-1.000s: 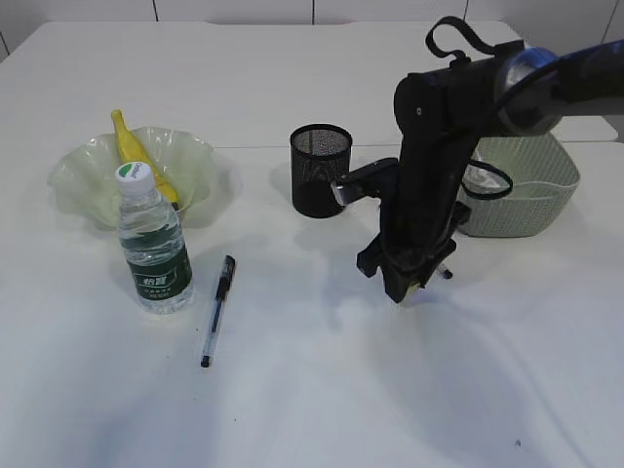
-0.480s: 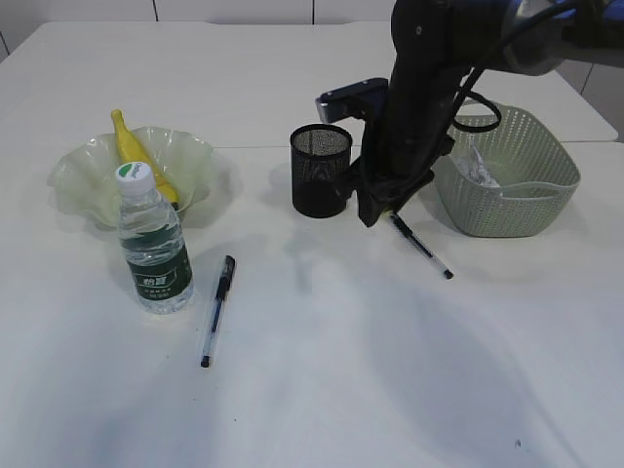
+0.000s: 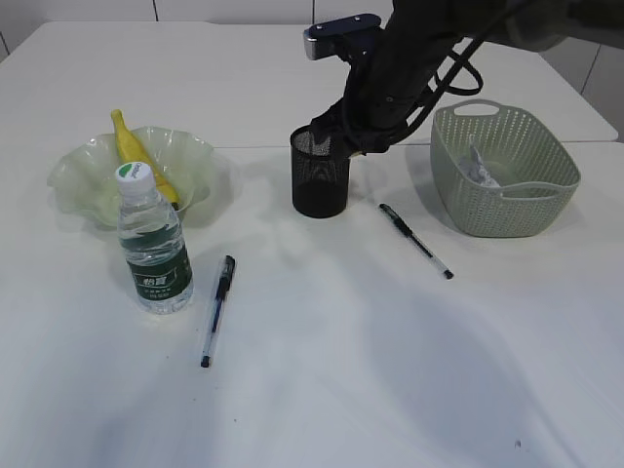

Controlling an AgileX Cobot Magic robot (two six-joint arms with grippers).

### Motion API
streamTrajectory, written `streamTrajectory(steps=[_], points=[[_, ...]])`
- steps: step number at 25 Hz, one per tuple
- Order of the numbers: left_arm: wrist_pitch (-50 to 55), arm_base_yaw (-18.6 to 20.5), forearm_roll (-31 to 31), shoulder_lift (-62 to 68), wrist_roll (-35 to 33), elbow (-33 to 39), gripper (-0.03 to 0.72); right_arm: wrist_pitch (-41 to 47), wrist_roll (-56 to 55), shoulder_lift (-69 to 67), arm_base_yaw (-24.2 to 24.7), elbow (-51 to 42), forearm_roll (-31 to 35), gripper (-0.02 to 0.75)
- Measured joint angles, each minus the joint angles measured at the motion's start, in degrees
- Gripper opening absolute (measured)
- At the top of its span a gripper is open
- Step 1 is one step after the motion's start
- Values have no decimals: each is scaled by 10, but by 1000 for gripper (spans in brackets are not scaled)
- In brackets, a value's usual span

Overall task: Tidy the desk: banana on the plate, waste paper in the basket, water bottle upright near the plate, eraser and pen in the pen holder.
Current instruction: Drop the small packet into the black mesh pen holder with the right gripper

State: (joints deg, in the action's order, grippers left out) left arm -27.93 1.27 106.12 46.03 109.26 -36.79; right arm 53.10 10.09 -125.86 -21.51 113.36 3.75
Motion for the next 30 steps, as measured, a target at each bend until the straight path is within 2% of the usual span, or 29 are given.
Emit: streamTrajectory(steps=[12, 30], points=[[-8, 0, 0, 0, 0, 0, 519, -114, -3, -23, 0, 5, 27, 286], [-10, 0, 0, 0, 0, 0, 519, -161, -8, -61, 0, 32, 40, 288]])
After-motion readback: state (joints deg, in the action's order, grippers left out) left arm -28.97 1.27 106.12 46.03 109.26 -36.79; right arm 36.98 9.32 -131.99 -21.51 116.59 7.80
